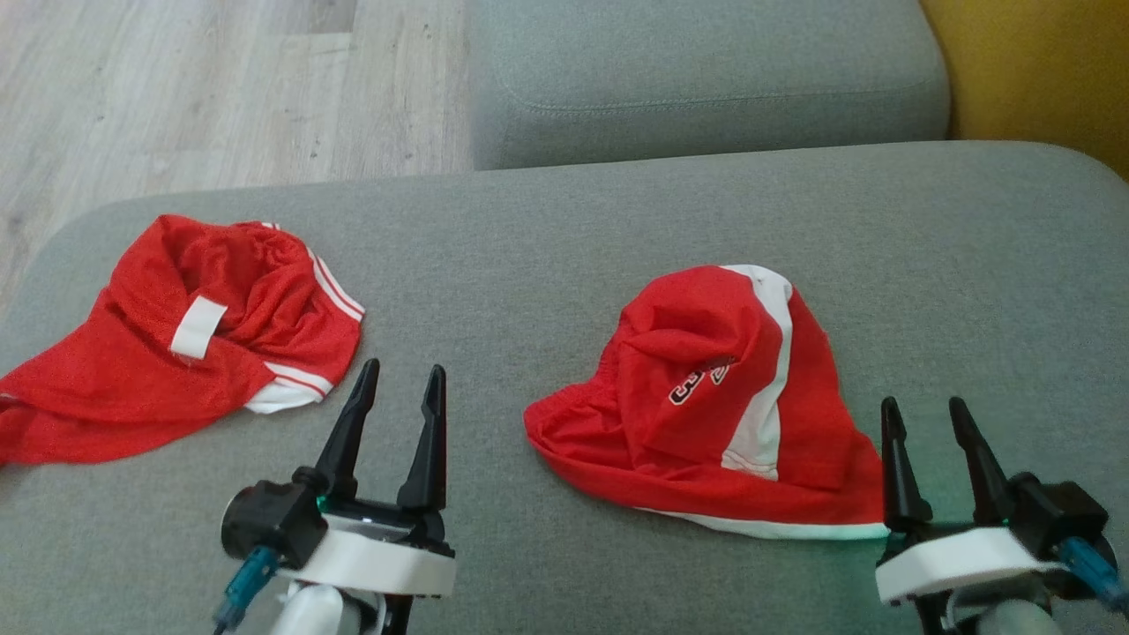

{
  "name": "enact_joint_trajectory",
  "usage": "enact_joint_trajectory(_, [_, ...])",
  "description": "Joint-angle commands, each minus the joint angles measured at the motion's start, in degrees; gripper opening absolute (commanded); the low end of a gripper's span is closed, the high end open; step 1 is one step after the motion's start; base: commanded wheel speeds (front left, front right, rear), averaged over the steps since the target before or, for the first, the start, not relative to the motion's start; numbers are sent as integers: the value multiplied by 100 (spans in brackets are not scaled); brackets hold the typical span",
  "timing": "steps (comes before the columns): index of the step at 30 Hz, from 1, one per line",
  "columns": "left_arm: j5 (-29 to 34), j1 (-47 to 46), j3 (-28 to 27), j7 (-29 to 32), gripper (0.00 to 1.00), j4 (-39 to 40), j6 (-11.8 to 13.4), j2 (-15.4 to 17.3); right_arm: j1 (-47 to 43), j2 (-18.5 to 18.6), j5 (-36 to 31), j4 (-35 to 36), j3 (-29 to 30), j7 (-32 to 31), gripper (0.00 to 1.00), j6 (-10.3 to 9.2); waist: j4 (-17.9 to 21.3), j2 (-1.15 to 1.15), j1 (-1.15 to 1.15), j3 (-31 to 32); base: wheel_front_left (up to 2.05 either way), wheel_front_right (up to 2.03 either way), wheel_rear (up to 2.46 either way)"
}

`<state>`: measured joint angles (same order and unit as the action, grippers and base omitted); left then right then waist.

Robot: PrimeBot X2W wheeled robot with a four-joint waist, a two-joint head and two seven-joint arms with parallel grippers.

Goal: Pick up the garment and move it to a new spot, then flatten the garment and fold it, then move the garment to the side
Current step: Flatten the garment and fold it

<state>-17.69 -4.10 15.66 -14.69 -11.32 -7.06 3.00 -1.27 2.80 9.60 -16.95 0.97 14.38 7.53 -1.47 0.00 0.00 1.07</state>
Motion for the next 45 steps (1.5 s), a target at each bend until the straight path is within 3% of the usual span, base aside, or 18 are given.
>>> enact_joint_trajectory(1, [7, -128, -160, -30, 100, 163, 5, -8, 197, 14, 76, 286, -160, 62, 100, -4, -30, 0, 0, -22, 0, 0, 0])
enact_joint_trajectory(8, [3, -234, -44, -30, 100, 99, -13, -10, 409, 10, 293, 177, -422, 57, 100, -4, -205, 0, 0, -154, 0, 0, 0])
enact_joint_trajectory(21, [6, -404, 89, -30, 100, -5, -31, -12, 1451, 9, 1221, -1727, -729, -315, 100, -4, -618, 0, 0, -414, 0, 0, 0])
enact_joint_trajectory(22, [5, -412, 88, -30, 100, -9, -32, -12, 1516, 9, 1282, -1846, -792, -303, 85, -4, -636, 0, 0, -421, 0, 0, 0])
enact_joint_trajectory(23, [4, -418, 85, -30, 100, -12, -33, -12, 1572, 9, 1371, -1942, -856, -284, 0, -4, -649, 0, 0, -427, 0, 0, 0])
enact_joint_trajectory(30, [42, -400, 2, -30, 100, -51, -36, -12, 1833, 9, 1470, -2307, -1017, -61, 0, -4, -595, 0, 0, -423, 0, 0, 0])
enact_joint_trajectory(37, [23, -322, -15, -30, 100, -49, -37, -12, 1821, 36, 954, -2111, -507, 22, 0, -4, -417, 0, 0, -247, 0, 0, 0])
enact_joint_trajectory(45, [-53, -296, 34, -30, 100, 48, -12, -12, 2066, 621, 421, -1333, 212, -713, 0, -4, -318, 0, 0, -295, 0, 0, 0])
